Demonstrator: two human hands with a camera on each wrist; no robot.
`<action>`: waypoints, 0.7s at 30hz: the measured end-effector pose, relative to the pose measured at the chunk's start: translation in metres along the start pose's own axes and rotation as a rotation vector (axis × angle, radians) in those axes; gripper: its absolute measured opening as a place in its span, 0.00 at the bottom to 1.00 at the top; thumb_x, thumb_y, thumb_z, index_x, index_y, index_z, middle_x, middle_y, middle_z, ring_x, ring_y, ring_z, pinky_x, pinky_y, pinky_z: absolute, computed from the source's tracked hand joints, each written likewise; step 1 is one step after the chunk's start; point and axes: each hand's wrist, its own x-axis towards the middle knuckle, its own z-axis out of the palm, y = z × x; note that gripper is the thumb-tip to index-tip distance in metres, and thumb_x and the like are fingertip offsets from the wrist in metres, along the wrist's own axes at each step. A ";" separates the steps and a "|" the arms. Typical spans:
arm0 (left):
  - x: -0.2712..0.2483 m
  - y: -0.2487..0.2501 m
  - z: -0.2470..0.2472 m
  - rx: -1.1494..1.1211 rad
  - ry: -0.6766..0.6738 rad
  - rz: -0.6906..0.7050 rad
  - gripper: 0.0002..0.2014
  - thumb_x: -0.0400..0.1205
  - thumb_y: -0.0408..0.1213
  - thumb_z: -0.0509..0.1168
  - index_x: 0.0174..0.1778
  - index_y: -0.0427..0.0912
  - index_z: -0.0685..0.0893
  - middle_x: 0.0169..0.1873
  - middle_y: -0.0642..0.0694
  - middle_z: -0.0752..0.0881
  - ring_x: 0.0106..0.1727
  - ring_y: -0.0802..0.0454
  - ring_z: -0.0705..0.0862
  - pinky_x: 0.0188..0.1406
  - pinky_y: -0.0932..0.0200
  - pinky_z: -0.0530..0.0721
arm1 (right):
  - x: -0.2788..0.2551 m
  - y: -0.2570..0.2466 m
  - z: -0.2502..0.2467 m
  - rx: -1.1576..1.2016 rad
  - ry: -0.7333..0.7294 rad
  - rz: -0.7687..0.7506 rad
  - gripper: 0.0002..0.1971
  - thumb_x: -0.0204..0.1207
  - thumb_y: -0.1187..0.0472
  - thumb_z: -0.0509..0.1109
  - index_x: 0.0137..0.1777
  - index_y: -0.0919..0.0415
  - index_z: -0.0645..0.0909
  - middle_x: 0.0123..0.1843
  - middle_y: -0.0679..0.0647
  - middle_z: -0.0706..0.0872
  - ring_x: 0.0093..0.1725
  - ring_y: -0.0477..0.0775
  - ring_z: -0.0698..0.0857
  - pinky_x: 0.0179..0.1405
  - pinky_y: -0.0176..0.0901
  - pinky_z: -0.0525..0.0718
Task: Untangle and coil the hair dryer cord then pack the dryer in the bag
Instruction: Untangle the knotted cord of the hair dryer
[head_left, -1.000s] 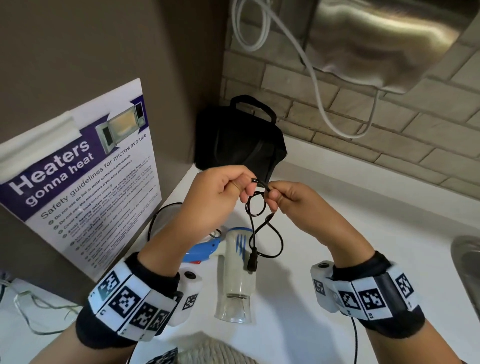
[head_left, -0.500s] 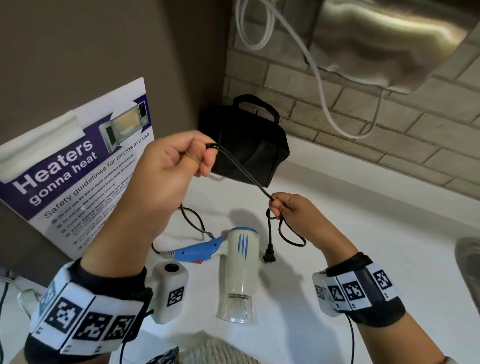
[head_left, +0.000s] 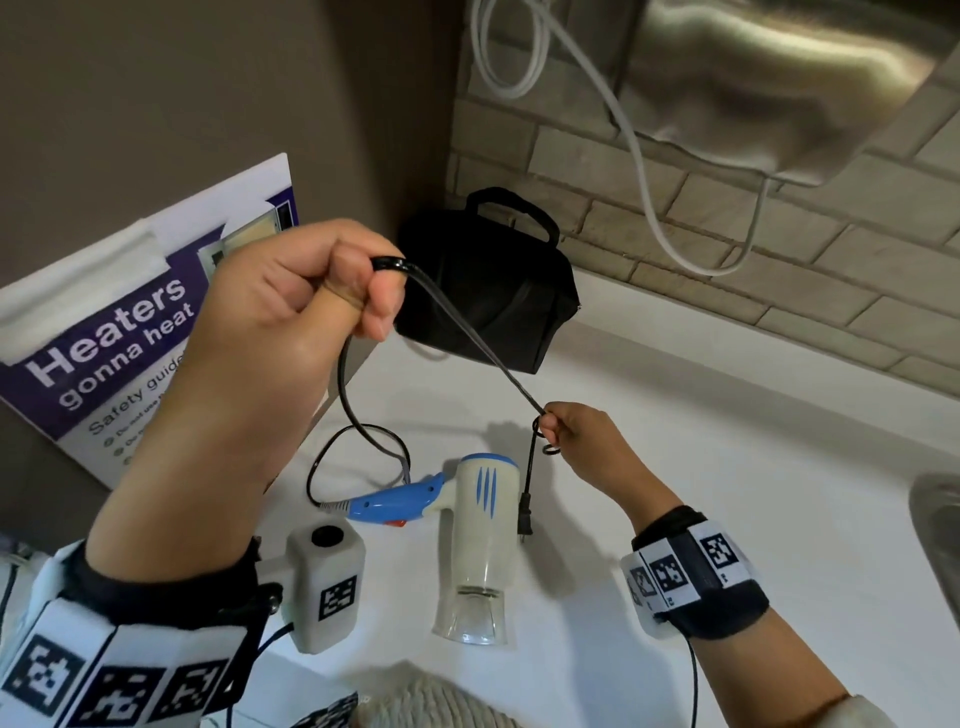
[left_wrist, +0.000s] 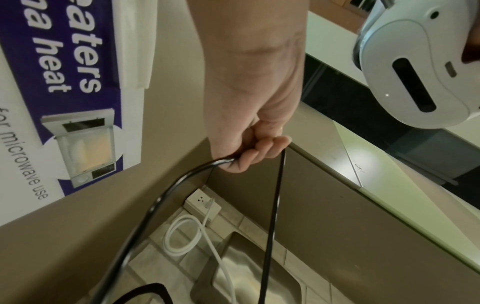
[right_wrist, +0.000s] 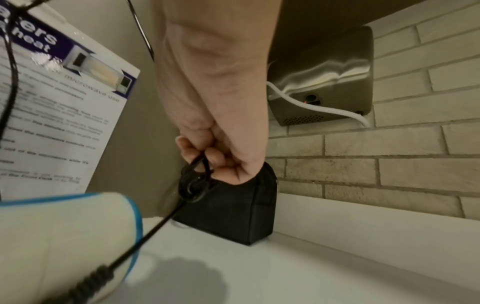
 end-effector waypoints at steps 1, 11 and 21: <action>0.000 0.000 0.000 -0.005 -0.001 -0.003 0.16 0.81 0.40 0.57 0.34 0.56 0.87 0.25 0.61 0.81 0.30 0.62 0.74 0.40 0.63 0.74 | 0.002 0.003 0.002 -0.009 -0.002 0.011 0.21 0.75 0.78 0.53 0.27 0.53 0.67 0.29 0.46 0.75 0.28 0.40 0.72 0.29 0.25 0.71; -0.007 -0.002 0.001 0.343 -0.085 0.040 0.19 0.85 0.32 0.56 0.31 0.53 0.81 0.28 0.55 0.84 0.32 0.57 0.80 0.37 0.67 0.78 | 0.014 0.007 0.014 -0.072 -0.016 0.124 0.20 0.81 0.68 0.53 0.26 0.55 0.66 0.36 0.57 0.81 0.39 0.58 0.80 0.32 0.36 0.71; -0.017 -0.039 0.007 1.121 -0.064 -0.253 0.26 0.85 0.44 0.44 0.79 0.42 0.65 0.59 0.37 0.85 0.59 0.35 0.82 0.60 0.40 0.78 | -0.023 -0.008 -0.041 0.135 0.154 0.215 0.14 0.80 0.60 0.63 0.38 0.52 0.88 0.33 0.46 0.87 0.34 0.46 0.81 0.31 0.37 0.74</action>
